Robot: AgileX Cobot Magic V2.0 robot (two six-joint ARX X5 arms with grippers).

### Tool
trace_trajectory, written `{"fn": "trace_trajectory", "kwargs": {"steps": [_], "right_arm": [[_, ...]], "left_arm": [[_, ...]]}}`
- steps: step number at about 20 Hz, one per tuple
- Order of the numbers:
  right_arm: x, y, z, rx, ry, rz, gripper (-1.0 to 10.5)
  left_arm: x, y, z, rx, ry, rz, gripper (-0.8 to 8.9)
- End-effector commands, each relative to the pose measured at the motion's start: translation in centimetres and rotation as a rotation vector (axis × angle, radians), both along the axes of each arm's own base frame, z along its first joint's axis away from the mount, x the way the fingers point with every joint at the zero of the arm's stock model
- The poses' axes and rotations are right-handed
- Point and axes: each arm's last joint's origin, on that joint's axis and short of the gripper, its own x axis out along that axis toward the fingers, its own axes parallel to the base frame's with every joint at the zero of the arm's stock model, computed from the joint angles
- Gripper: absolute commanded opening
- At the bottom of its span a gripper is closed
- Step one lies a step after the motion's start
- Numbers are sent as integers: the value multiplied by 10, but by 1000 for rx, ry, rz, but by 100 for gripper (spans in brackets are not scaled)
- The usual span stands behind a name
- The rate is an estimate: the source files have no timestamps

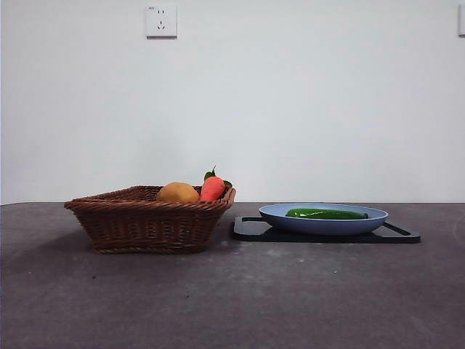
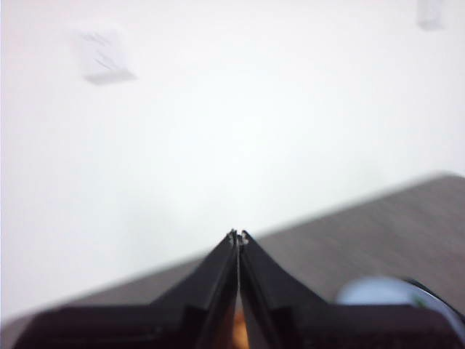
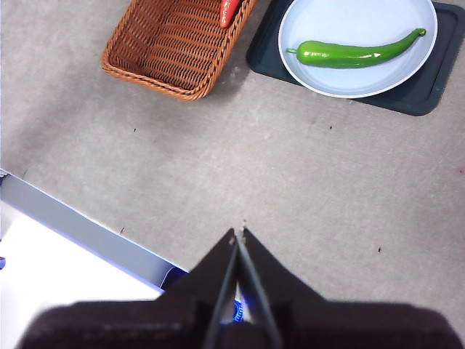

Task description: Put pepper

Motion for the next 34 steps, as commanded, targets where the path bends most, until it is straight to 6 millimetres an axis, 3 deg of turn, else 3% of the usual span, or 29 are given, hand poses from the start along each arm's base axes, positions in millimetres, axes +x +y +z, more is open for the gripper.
{"fn": "trace_trajectory", "kwargs": {"steps": [1, 6, 12, 16, 20, 26, 34], "right_arm": [[-1, 0, 3, -5, -1, 4, 11], [-1, 0, 3, -5, -1, 3, 11], [-1, 0, 3, -5, -1, 3, 11], [-1, 0, 3, -5, -1, 3, 11], [-1, 0, 3, -5, -1, 3, 11], [-1, 0, 3, -5, -1, 3, 11], [-1, 0, 3, -5, -1, 3, 11]], "left_arm": [[-4, 15, -18, 0, -121, 101, 9], [-21, 34, -101, -21, -258, 258, 9], [-29, 38, -200, -95, -159, 293, 9], [-29, 39, -251, -138, -94, 305, 9], [-26, 39, -282, -147, -41, 308, 9], [-22, 39, -310, -162, 48, 315, 9], [-23, 39, -318, -151, 135, 319, 9]]}}
